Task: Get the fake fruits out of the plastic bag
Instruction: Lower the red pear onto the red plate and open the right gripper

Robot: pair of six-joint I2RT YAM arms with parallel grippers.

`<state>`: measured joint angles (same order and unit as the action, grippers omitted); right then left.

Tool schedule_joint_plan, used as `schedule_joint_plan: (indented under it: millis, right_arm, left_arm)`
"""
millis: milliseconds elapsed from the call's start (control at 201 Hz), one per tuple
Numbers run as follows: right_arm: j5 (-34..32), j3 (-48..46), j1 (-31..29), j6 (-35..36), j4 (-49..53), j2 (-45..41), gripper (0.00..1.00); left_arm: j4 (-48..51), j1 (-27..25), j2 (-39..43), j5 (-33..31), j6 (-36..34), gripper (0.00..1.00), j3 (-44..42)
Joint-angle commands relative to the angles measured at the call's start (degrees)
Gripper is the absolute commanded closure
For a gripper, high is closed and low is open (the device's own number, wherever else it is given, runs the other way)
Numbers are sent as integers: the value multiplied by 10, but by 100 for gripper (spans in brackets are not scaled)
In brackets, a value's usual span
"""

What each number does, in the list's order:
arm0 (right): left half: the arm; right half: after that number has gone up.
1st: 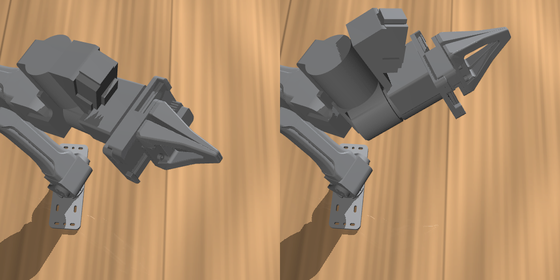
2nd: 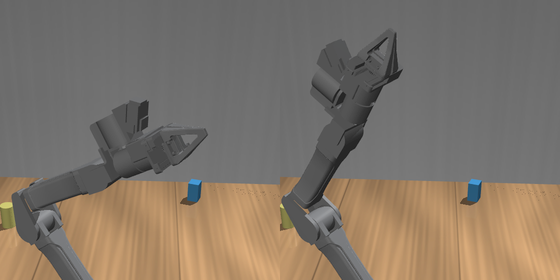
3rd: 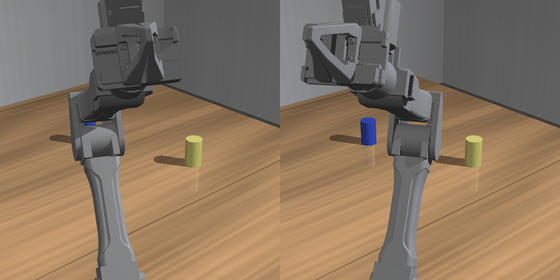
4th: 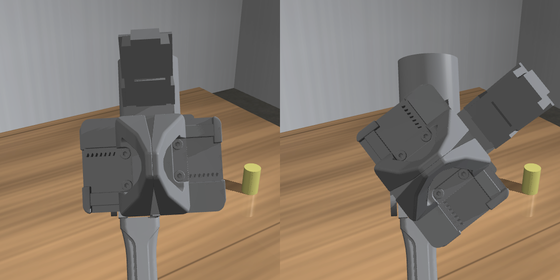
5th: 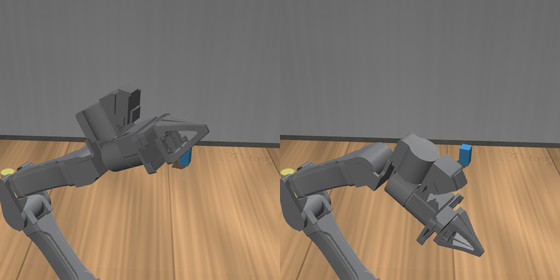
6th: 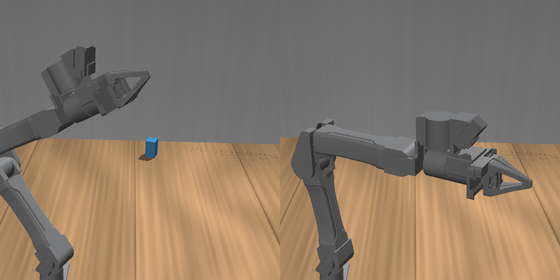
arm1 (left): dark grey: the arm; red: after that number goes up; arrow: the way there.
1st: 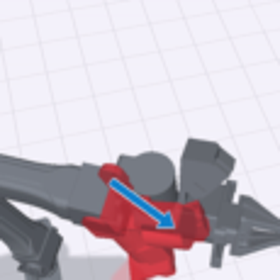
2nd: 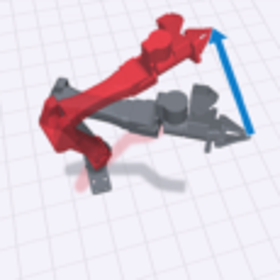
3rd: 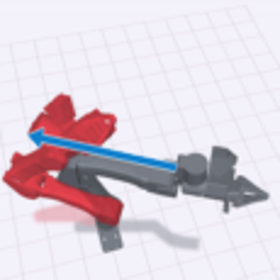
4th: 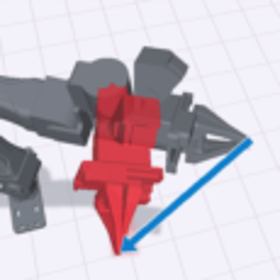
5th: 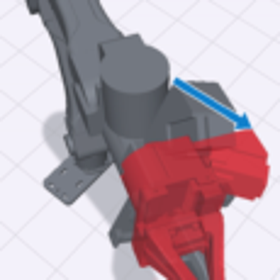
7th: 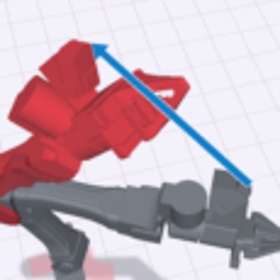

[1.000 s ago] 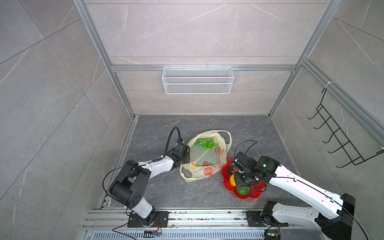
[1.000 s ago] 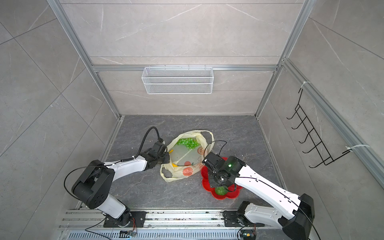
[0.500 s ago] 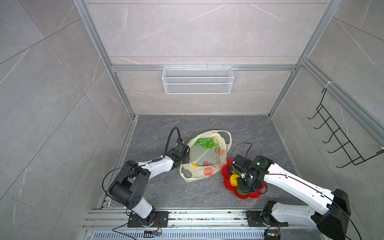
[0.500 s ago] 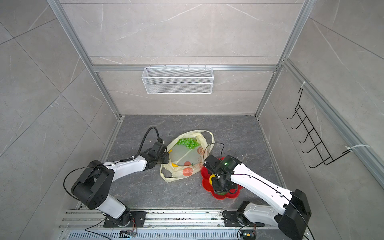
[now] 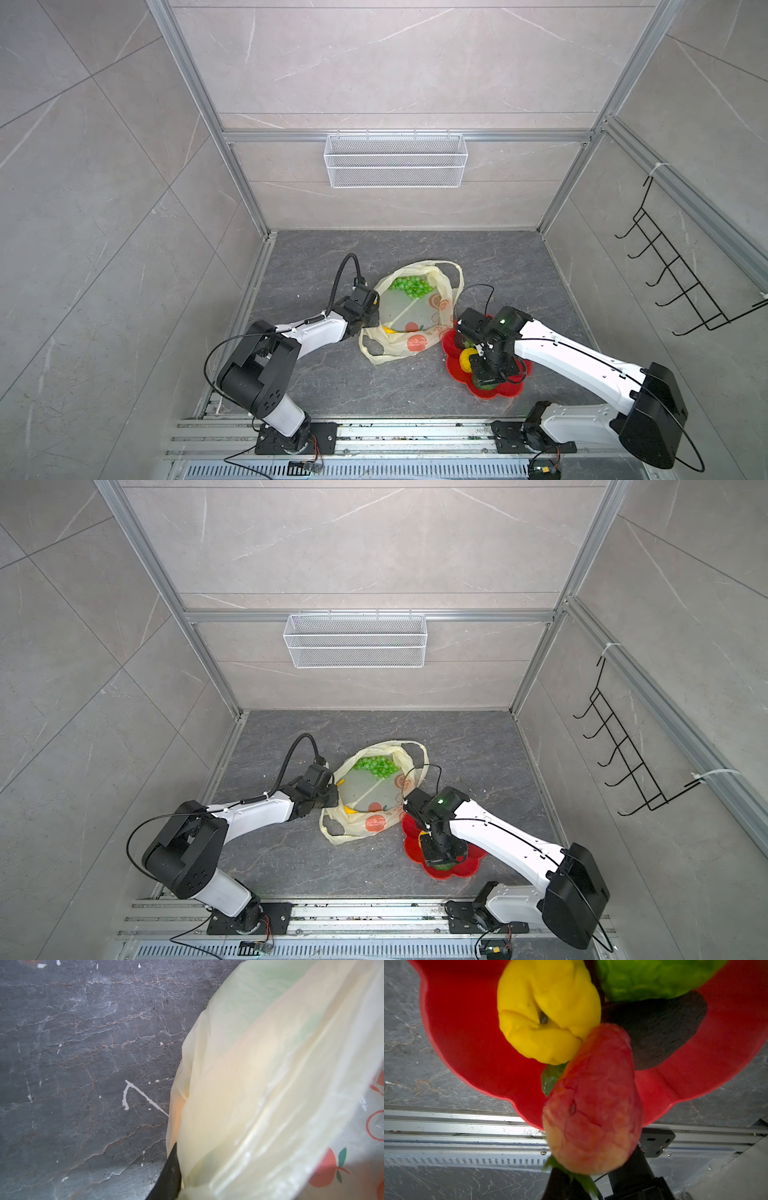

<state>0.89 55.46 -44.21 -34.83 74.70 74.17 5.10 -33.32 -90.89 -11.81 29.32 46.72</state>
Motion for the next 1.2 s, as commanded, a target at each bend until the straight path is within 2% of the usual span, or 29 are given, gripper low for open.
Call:
schedule_joint_plan:
  millis: [0, 110, 279, 383, 498, 946, 1041, 1190]
  right_arm:
    - [-7, -1, 3, 5, 0, 9, 100]
    - [-13, -2, 3, 1, -3, 11, 100]
    - [-28, -3, 3, -7, -2, 19, 92]
    - [-43, -2, 3, -13, 4, 21, 83]
    - [-48, 0, 3, -16, 5, 21, 80]
    - [-79, 9, 3, -31, 11, 1, 79]
    - [-81, 10, 3, -34, 7, 4, 74]
    - [-84, 10, 3, -38, -5, 8, 74]
  left_arm:
    - [15, 4, 15, -3, -8, 80, 1]
    - [15, 4, 14, -2, -7, 80, 2]
    - [15, 5, 12, -1, -8, 80, 2]
    - [16, 5, 14, -1, -8, 80, 2]
    - [16, 5, 17, -1, -7, 80, 0]
    - [15, 5, 18, 1, -7, 80, 0]
    - [16, 6, 18, 1, -8, 80, 0]
    - [17, 6, 19, -1, -8, 80, 0]
